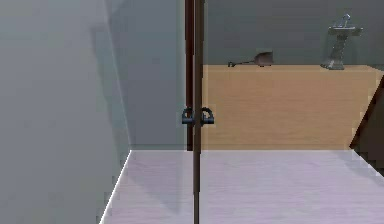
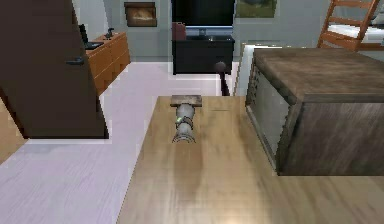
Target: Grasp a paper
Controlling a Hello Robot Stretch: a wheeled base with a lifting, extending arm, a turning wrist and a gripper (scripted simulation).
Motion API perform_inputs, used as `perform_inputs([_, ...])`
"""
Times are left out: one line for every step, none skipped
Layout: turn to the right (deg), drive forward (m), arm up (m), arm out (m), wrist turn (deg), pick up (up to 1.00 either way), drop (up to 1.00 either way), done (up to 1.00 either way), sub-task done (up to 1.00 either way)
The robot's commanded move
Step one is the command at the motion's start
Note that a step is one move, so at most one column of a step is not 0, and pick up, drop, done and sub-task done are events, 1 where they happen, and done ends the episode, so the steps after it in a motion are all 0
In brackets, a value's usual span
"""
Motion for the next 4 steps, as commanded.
perform_inputs([0.0, 0.0, 0.5, 0.0, 0.0, 0.0, 0.0, 0.0, 0.0])
perform_inputs([0.0, 0.0, 0.38, 0.0, 0.0, 0.0, 0.0, 0.0, 0.0])
perform_inputs([0.0, 0.0, 0.0, 0.44, 0.0, 0.0, 0.0, 0.0, 0.0])
perform_inputs([0.0, 0.0, 0.0, 0.0, 45.0, 0.0, 0.0, 0.0, 0.0])
